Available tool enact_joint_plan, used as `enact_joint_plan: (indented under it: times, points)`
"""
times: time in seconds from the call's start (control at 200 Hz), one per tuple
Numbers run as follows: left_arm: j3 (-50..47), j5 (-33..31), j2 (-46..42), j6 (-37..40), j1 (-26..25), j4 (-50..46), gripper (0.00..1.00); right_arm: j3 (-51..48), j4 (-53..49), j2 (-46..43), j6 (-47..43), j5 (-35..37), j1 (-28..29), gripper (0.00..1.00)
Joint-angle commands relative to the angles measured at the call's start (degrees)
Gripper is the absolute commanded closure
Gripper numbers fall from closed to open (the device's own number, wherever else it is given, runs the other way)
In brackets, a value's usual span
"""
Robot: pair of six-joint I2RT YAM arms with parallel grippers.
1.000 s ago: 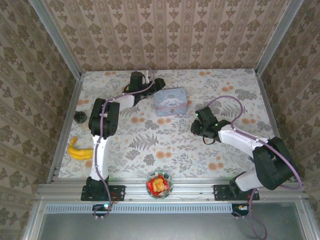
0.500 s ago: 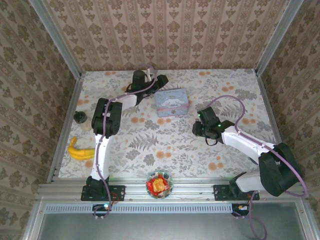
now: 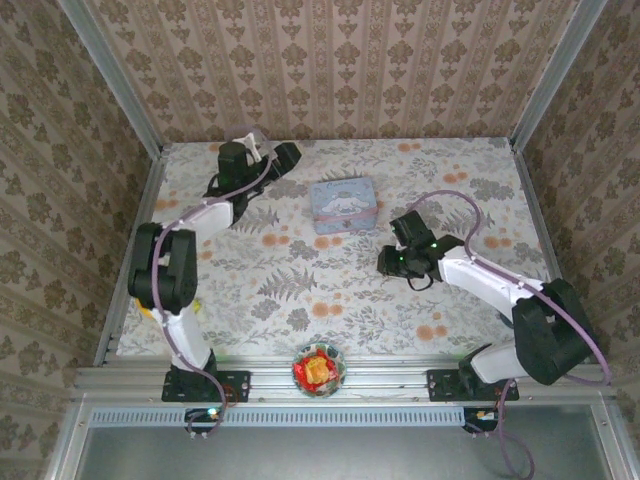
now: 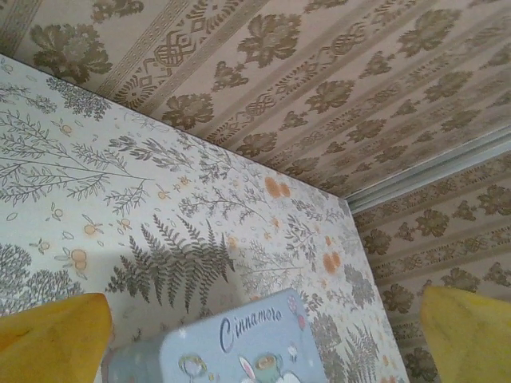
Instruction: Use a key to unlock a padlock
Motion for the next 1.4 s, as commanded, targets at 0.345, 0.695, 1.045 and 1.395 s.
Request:
enact_joint_plan:
  times: [0.345, 0.695, 1.045, 1.395]
  points:
    - [-21.10, -4.20, -27.14, 9.61, -0.95, -14.32, 0.00, 3.38, -4.78, 3.30, -0.42, -4.38, 2.33, 1.00]
    - [-31.87, -17.57, -57.28, 20.78, -1.64, -36.84, 0.00, 4.18, -9.49, 4.60, -2.15, -3.46, 2.81, 1.00]
    - [-38.22, -25.15, -71.59, 20.19, -0.78, -44.23, 0.00, 6.98, -13.19, 9.33, -4.28, -3.26, 3.03, 1.00]
    - [-38.58, -24.46, -68.13, 19.65, -0.27, -42.34, 0.00, 9.61, -12.50, 15.69, -4.67, -2.68, 3.46, 0.97]
